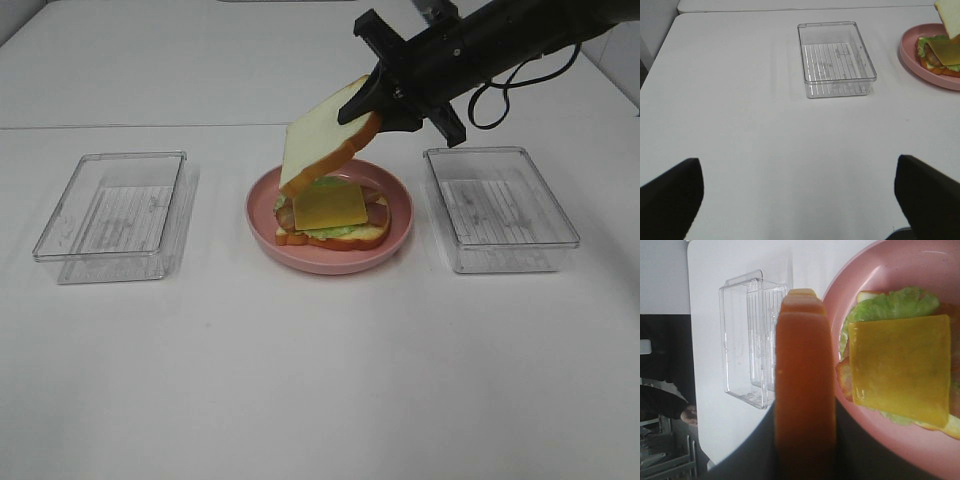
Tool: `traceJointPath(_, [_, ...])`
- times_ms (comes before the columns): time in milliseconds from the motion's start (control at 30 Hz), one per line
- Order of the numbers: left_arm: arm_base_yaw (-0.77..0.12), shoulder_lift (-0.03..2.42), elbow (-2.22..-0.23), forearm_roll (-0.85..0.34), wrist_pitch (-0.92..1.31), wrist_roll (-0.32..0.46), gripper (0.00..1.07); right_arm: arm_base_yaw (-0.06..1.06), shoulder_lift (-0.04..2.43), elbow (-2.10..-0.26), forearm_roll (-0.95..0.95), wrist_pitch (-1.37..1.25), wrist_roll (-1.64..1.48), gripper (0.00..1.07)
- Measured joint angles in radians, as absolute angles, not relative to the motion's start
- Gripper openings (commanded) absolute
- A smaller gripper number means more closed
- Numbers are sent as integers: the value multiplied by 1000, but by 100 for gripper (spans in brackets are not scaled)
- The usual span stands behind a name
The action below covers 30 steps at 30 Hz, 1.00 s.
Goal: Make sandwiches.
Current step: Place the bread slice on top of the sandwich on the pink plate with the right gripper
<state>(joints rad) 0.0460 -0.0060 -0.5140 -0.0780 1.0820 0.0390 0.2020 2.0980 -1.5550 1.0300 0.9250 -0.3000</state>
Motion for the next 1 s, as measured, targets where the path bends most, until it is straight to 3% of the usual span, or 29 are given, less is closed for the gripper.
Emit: traceJointPath(1000, [46, -6, -514, -78, 1082, 39, 100, 205, 2262, -1607, 1064, 941, -321, 0])
